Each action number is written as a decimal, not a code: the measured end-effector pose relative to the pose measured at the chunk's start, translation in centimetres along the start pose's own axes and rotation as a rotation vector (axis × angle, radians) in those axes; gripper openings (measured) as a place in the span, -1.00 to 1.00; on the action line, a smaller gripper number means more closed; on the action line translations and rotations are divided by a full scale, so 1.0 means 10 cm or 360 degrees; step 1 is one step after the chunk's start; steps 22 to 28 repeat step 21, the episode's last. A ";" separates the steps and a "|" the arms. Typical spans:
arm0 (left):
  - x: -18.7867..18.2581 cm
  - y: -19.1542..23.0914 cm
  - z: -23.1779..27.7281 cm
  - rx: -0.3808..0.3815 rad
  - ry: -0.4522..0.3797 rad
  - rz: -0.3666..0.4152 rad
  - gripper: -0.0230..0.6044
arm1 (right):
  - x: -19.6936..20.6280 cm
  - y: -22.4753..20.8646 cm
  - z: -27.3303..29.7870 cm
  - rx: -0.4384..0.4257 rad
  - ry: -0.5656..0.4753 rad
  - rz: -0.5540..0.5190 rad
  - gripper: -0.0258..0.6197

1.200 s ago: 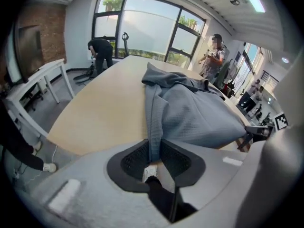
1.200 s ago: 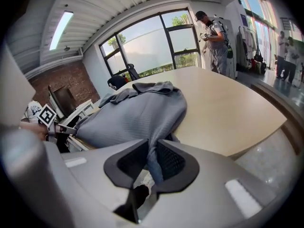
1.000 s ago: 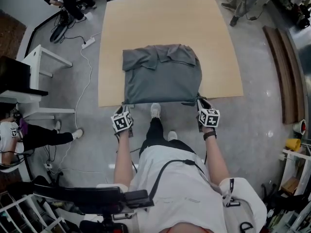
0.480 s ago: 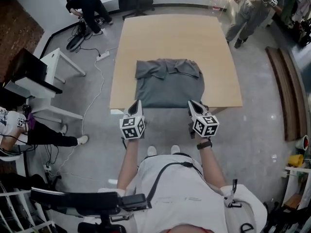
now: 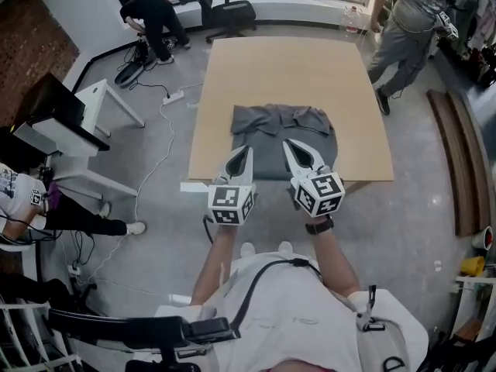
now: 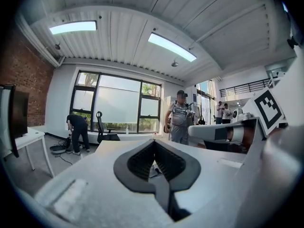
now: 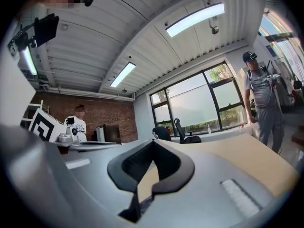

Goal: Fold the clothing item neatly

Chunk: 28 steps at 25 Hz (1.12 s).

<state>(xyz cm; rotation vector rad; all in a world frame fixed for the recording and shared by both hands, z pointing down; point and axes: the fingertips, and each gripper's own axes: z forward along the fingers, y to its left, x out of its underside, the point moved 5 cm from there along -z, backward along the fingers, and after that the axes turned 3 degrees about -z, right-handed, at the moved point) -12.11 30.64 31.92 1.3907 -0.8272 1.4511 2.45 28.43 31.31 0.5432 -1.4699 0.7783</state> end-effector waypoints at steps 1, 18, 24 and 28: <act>-0.03 0.01 -0.04 0.0000 -0.0014 0.0004 -0.93 | -0.01 0.05 0.00 0.0005 -0.0001 -0.0015 -0.92; -0.09 0.24 -0.12 -0.0012 -0.0013 -0.0010 -0.93 | 0.01 0.13 0.11 0.0086 0.0039 -0.0002 -0.92; -0.08 0.20 -0.12 0.0001 -0.0006 -0.0006 -0.93 | 0.02 0.15 0.07 0.0088 0.0041 -0.0007 -0.92; -0.08 0.20 -0.12 0.0001 -0.0006 -0.0006 -0.93 | 0.02 0.15 0.07 0.0088 0.0041 -0.0007 -0.92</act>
